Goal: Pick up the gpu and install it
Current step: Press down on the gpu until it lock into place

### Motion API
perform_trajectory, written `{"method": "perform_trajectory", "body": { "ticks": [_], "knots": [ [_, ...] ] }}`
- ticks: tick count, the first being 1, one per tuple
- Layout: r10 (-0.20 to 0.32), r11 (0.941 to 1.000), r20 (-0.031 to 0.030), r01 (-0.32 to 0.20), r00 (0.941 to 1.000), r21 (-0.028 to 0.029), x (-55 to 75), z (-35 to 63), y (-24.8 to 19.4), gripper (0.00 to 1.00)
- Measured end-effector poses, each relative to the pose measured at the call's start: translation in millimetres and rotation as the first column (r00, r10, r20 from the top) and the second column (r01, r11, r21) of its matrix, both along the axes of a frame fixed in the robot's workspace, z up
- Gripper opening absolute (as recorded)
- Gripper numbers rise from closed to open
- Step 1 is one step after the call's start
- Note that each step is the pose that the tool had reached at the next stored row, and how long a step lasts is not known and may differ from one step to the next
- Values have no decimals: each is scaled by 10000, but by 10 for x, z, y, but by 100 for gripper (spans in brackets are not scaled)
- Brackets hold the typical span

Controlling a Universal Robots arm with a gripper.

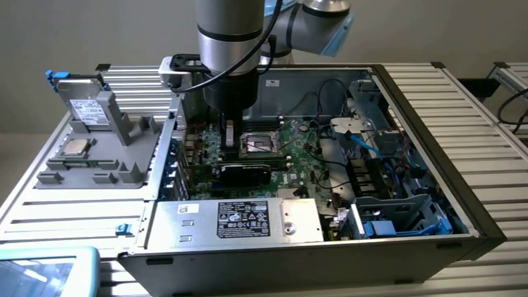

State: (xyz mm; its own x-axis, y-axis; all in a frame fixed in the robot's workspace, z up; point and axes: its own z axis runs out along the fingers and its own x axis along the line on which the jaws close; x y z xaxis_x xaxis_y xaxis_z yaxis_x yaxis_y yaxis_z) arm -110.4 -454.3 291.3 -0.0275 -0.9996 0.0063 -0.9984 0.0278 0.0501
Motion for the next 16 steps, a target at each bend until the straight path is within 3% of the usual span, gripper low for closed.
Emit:
{"method": "perform_trajectory", "body": {
  "ticks": [7,11,16],
  "knots": [
    [3,10000,-1,-3,10000,-2,-7,1,0,12],
    [16,10000,0,-16,10000,9,-153,-20,0,12],
    [43,10000,0,-43,10000,48,-196,-68,0,12]
  ]
}}
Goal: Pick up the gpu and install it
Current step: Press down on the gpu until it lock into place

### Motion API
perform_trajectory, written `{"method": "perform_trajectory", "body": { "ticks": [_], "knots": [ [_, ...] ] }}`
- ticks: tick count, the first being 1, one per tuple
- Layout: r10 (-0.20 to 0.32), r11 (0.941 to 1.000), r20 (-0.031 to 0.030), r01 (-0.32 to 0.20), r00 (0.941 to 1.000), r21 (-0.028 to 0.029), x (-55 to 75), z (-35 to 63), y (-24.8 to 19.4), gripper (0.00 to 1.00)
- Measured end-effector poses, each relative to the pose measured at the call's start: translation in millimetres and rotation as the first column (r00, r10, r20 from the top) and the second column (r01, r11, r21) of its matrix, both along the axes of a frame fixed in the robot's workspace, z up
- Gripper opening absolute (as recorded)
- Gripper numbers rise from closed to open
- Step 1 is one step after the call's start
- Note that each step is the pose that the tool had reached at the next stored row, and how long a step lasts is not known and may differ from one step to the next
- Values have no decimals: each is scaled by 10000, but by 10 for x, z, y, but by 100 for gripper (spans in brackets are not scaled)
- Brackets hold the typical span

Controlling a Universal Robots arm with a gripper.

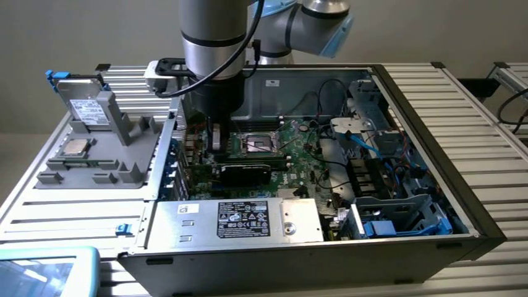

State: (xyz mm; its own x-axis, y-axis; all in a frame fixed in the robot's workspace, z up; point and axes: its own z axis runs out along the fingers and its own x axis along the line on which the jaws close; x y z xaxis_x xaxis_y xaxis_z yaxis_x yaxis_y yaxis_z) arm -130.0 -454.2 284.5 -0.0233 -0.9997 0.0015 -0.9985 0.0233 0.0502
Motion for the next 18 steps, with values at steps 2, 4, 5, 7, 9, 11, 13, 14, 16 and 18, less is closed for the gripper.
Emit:
{"method": "perform_trajectory", "body": {
  "ticks": [2,4,5,7,9,11,13,14,16,18],
  "knots": [
    [7,10000,1,-7,10000,13,-20,-26,0,12],
    [11,10000,0,-11,10000,19,-32,-41,0,12],
    [13,10000,-1,-13,10000,17,-33,-42,-1,12],
    [13,10000,0,-13,10000,20,-38,-47,0,12],
    [12,10000,0,-12,10000,20,-53,-61,0,12],
    [14,10000,0,-14,10000,19,-53,-61,0,12],
    [13,10000,0,-13,10000,20,-66,-68,0,12],
    [13,10000,0,-13,10000,20,-77,-81,0,12],
    [13,10000,0,-13,10000,19,-86,-92,0,12],
    [14,10000,-1,-14,10000,18,-86,-92,0,12]
  ]
}}
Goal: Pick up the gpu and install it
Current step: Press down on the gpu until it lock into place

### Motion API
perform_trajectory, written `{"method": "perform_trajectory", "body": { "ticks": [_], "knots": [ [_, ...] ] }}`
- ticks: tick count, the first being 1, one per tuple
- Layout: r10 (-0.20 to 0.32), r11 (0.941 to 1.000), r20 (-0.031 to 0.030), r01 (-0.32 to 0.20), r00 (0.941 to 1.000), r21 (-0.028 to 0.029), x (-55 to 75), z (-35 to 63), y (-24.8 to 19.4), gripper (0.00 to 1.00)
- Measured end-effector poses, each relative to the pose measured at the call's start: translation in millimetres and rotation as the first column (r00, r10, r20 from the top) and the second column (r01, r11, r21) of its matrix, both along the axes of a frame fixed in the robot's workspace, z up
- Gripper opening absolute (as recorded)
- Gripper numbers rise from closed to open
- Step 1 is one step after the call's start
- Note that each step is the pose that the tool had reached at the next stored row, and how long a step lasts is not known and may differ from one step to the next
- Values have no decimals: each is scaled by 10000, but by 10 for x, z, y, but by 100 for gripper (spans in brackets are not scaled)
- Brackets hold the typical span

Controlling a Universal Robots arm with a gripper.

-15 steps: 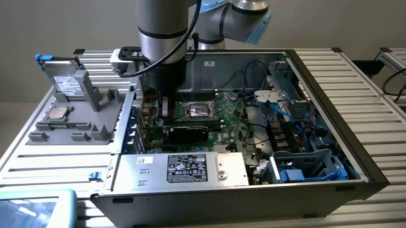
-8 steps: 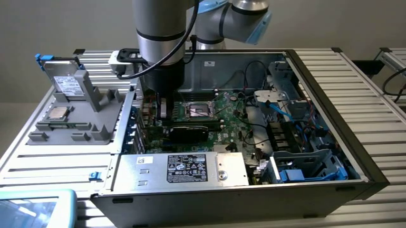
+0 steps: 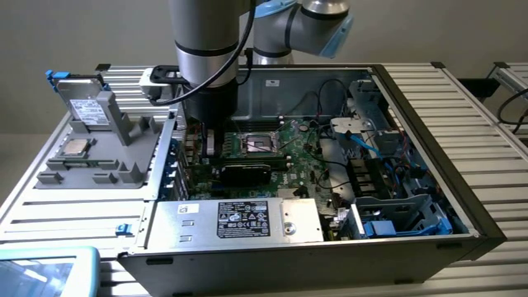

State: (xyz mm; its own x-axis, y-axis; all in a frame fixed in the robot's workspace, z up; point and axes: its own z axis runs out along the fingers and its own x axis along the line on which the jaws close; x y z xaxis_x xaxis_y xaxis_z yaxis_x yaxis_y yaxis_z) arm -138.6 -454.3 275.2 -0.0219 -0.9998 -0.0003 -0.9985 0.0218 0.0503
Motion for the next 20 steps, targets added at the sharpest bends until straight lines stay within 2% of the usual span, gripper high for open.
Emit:
{"method": "perform_trajectory", "body": {
  "ticks": [13,16,20],
  "knots": [
    [0,10000,2,0,10000,3,-1,-77,0,12],
    [1,10000,-10,-1,10000,-17,-2,-112,-1,12],
    [0,10000,0,0,10000,2,-1,-123,1,12]
  ]
}}
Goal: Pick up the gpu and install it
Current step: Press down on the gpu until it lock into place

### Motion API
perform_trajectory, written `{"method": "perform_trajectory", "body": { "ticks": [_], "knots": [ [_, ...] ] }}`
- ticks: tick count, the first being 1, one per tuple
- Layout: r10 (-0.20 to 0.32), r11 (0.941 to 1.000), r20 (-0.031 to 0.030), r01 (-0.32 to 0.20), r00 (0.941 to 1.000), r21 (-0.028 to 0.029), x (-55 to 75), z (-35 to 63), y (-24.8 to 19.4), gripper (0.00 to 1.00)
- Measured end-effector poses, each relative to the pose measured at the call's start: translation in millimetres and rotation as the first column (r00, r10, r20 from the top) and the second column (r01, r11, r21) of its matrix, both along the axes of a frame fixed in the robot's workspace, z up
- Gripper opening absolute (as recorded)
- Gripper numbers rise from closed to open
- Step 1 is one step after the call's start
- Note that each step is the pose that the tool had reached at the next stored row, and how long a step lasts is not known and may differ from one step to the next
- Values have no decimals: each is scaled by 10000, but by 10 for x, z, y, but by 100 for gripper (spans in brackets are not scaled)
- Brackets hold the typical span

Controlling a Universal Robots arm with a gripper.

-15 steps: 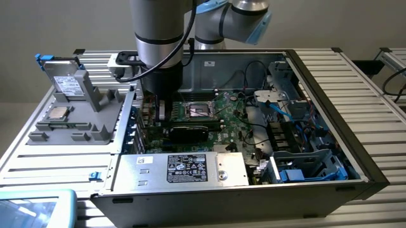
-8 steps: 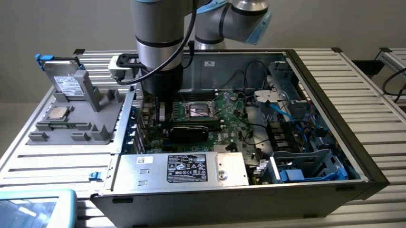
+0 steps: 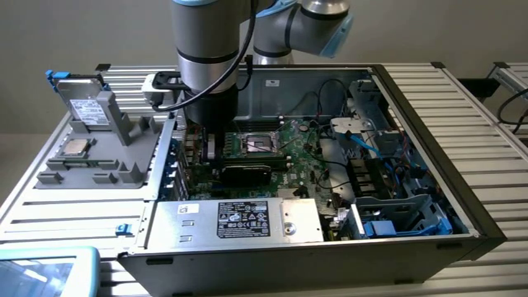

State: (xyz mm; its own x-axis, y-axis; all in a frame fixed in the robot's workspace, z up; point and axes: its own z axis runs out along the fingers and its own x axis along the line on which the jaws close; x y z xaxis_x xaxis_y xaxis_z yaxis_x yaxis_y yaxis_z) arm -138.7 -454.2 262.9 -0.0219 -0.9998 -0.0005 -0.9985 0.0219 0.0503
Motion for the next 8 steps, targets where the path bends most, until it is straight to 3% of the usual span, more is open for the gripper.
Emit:
{"method": "perform_trajectory", "body": {
  "ticks": [8],
  "knots": [
    [0,10000,0,0,10000,-1,0,0,0,12]
  ]
}}
